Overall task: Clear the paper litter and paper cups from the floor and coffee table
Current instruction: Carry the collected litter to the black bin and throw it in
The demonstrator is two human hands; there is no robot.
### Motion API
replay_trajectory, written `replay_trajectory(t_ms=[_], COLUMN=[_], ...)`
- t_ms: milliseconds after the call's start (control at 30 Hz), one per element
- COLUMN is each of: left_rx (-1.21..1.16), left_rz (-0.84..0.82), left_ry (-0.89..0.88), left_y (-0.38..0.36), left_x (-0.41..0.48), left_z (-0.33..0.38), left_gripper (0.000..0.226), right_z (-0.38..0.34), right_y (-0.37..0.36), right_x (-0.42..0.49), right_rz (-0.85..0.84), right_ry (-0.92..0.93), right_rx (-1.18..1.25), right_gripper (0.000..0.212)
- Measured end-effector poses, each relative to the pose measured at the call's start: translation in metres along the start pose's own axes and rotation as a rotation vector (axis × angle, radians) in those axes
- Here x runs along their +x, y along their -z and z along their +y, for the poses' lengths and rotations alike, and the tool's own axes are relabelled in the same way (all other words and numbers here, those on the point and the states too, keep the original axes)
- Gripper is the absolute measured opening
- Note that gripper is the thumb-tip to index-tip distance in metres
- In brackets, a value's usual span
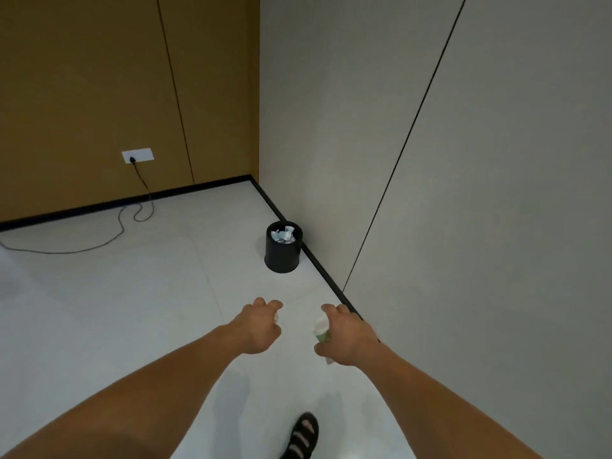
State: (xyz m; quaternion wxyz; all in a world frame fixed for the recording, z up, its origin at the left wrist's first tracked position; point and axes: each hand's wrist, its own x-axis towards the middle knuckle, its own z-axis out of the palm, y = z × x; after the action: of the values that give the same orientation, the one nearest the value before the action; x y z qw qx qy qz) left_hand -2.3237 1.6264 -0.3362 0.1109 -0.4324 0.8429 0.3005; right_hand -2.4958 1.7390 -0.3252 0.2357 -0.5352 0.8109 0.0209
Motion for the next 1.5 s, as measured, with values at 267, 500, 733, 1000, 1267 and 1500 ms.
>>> replay_trajectory(t_ms=[267, 500, 733, 1000, 1267, 1500], left_rx=[-0.039, -0.094, -0.159, -0.245, -0.374, -0.461], left_rz=[-0.004, 0.016, -0.006, -0.072, -0.093, -0.113], left_ry=[0.092, 0.114, 0.095, 0.124, 0.347, 0.451], left_y=[0.092, 0.159, 0.225, 0.258, 0.214, 0.120], left_x=[0.179, 0.316, 0.481, 0.626, 0.771, 0.897], left_z=[-0.013, -0.014, -0.040, -0.053, -0.095, -0.156], left_gripper=[0.058, 0.060, 0.062, 0.060, 0.055, 0.059], right_z=[0.010, 0.009, 0.008, 0.025, 0.064, 0.085], right_y=[0.081, 0.153, 0.195, 0.201, 0.129, 0.029], right_x=[0.212, 0.367, 0.523, 0.672, 0.844, 0.970], right_rz=[-0.039, -0.045, -0.071, -0.135, -0.340, -0.350], right_ry=[0.085, 0.145, 0.111, 0.088, 0.135, 0.190], right_rx=[0.006, -0.016, 0.052, 0.141, 0.137, 0.098], right_gripper=[0.087, 0.088, 0.086, 0.087, 0.086, 0.087])
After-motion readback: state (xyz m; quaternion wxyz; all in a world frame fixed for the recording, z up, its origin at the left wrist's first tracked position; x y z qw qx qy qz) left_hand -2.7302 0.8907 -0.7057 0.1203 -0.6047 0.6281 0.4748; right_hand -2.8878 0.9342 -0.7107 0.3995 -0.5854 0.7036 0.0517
